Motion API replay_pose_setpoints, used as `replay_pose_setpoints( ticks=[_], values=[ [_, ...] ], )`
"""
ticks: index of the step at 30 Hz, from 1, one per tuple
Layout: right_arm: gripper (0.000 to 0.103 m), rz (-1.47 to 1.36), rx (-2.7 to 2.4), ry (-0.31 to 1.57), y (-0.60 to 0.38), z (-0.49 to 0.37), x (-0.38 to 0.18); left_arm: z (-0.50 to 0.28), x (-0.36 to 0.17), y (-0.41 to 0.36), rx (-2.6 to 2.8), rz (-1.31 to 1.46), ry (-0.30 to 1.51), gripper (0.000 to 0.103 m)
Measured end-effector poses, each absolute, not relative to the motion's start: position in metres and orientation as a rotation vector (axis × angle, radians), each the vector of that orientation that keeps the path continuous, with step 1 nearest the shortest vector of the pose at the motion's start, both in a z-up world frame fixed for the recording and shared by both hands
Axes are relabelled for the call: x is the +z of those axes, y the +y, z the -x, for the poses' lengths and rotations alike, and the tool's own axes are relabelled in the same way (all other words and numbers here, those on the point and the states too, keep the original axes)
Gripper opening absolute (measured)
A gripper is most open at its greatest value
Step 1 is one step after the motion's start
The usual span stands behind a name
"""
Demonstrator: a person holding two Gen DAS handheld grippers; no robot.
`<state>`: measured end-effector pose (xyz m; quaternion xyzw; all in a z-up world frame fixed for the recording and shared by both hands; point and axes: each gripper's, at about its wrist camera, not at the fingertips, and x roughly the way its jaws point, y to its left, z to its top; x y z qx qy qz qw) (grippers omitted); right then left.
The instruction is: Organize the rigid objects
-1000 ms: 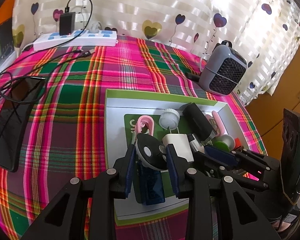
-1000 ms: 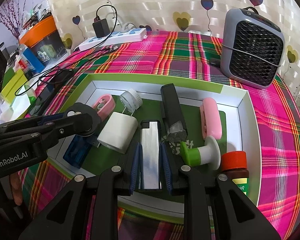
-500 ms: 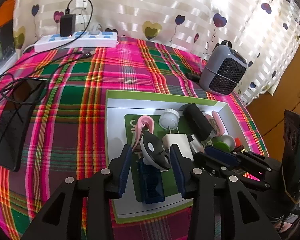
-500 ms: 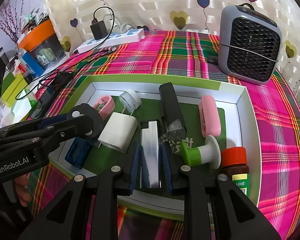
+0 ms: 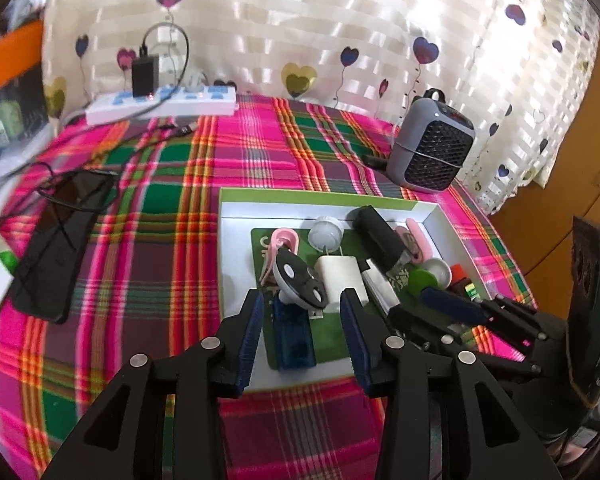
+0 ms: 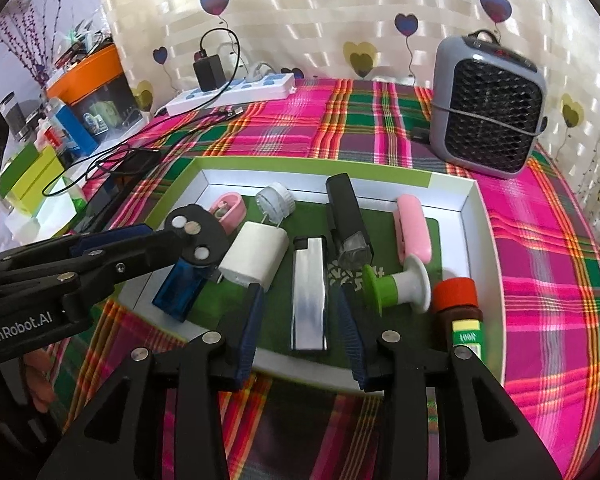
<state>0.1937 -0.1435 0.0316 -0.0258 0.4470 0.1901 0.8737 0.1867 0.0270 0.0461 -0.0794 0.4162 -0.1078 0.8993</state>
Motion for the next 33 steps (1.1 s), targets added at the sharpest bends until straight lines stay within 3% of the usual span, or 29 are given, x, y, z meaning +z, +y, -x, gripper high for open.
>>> replay_pose_setpoints(
  ticks=[21,25,33],
  values=[
    [0.039,0.047,0.269,0.874,-0.172,-0.130,0.042,-0.107,0.033,0.001,-0.109,0.047,0.869,0.039],
    [0.047,0.062,0.235,0.897,-0.177,-0.121,0.034,-0.100,0.024,-0.003,-0.070,0.020,0.879,0.039],
    [0.047,0.074,0.215,0.935,-0.181,-0.111,0.022,-0.091,0.009,-0.008,-0.070,0.027,0.917,0.039]
  ],
)
